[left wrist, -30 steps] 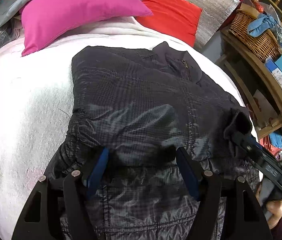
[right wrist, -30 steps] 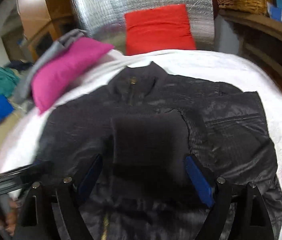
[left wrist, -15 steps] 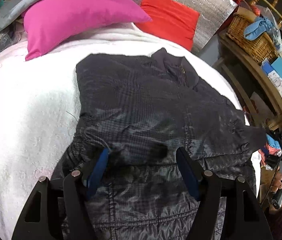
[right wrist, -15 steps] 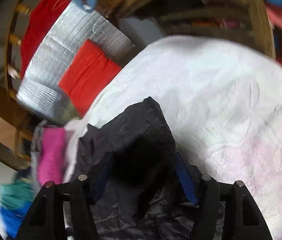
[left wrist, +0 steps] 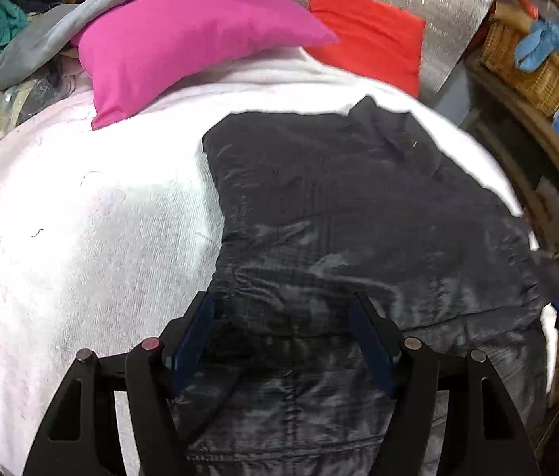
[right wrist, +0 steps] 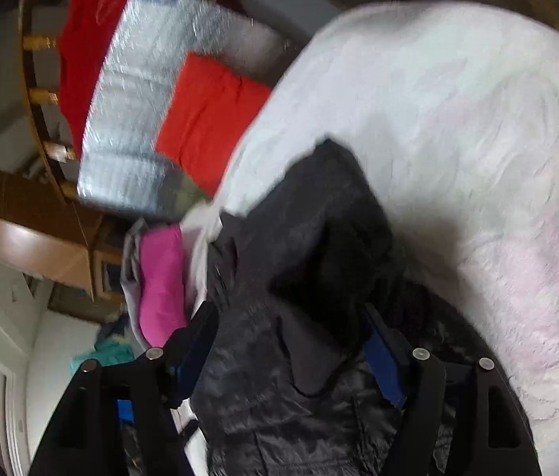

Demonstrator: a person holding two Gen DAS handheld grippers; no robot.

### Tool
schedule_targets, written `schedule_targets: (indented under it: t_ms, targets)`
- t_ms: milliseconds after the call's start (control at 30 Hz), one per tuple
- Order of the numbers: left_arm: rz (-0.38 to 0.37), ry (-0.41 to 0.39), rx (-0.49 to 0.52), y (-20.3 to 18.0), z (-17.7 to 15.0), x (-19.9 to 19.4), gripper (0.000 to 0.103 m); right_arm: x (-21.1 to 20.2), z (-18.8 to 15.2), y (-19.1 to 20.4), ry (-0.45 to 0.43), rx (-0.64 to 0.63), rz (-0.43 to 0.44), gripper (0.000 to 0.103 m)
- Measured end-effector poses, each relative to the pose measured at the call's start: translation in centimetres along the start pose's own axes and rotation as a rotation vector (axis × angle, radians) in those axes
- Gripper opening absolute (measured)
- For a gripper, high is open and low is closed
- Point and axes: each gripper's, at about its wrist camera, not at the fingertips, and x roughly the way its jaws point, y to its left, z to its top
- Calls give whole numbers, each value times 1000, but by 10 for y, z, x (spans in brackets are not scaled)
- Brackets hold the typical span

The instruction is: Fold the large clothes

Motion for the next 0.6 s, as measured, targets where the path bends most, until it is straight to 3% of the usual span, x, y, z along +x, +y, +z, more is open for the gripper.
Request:
schedule_targets:
  t_ms: [67,100,133,200,300,367,400,500,567,600]
  targets:
    - [15,7,5,-2,-1,3,71,11,-5,6,-7,-44,-69,49]
    - [14,2,1,-2,-1,2,71,14,-5,10,-15,-70,-113,15]
    - [10,-5,-3,-1,0,1,71,14,-7,15,-39,-100,-150,13]
    - [-1,-18,-11,2,2,0,71,10,-9,27,-95,-142,-152,13]
    - [50,24,12,3,-1,11,71,8,-8,33,-129,-184,-160,13]
    - [49,76,8,5,-3,24,72,16,-5,24,-102,-170,-234,13]
    - [47,85,5,6,-2,26,72,27,-3,12,-44,-143,-297,14]
    - [35,81,-10,8,0,23,72,27,-1,3,2,-87,-285,16]
    - [16,56,-31,10,3,14,72,9,1,15,-21,-109,-292,24]
    - [6,35,-37,11,5,8,72,-2,0,20,-65,-126,-310,38]
